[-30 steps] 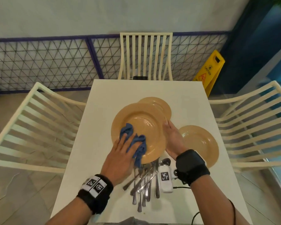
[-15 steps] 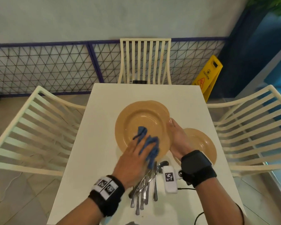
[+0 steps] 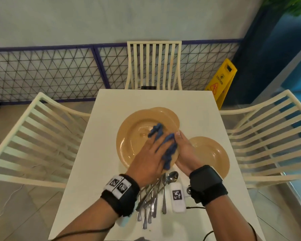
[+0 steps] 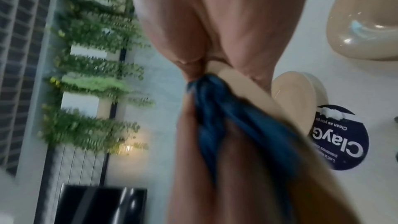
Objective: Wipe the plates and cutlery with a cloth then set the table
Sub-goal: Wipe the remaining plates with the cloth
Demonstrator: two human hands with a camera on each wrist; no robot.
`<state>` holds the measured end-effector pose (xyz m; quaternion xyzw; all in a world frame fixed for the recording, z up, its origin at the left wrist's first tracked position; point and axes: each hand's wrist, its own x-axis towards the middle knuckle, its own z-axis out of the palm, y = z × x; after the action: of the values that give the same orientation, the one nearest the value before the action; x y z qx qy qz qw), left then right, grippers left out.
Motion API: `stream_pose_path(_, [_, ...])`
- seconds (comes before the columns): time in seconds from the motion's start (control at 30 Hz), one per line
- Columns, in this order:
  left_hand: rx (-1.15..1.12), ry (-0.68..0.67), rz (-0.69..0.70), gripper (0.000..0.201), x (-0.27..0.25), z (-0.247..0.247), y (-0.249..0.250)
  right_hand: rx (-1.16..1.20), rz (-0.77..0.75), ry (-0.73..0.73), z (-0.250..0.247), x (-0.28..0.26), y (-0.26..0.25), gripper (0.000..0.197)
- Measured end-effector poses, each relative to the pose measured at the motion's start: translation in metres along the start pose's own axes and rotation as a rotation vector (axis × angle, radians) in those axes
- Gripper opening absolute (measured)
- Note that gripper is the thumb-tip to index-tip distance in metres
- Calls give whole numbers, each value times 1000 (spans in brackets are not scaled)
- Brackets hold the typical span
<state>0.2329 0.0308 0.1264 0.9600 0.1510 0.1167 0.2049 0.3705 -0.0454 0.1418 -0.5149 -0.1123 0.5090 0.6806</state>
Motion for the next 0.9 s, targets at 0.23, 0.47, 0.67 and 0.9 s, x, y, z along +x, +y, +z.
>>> stream_pose_path(0.23, [130,14,-194,59,-20,-9,-58,-114,-20,-46,-11,-17,-5,42])
stream_pose_path(0.47, [-121,81,-118,62,14,8,28,-103,-50,79,3,-8,-18,40])
stream_pose_path(0.67, [234,-10,-154,57,-32,8,-39,-191,-107,44,-27,-30,-28,38])
stream_pose_path(0.9, [-62,167,-188,66,36,-6,29,-127,-82,67,2,-13,-8,40])
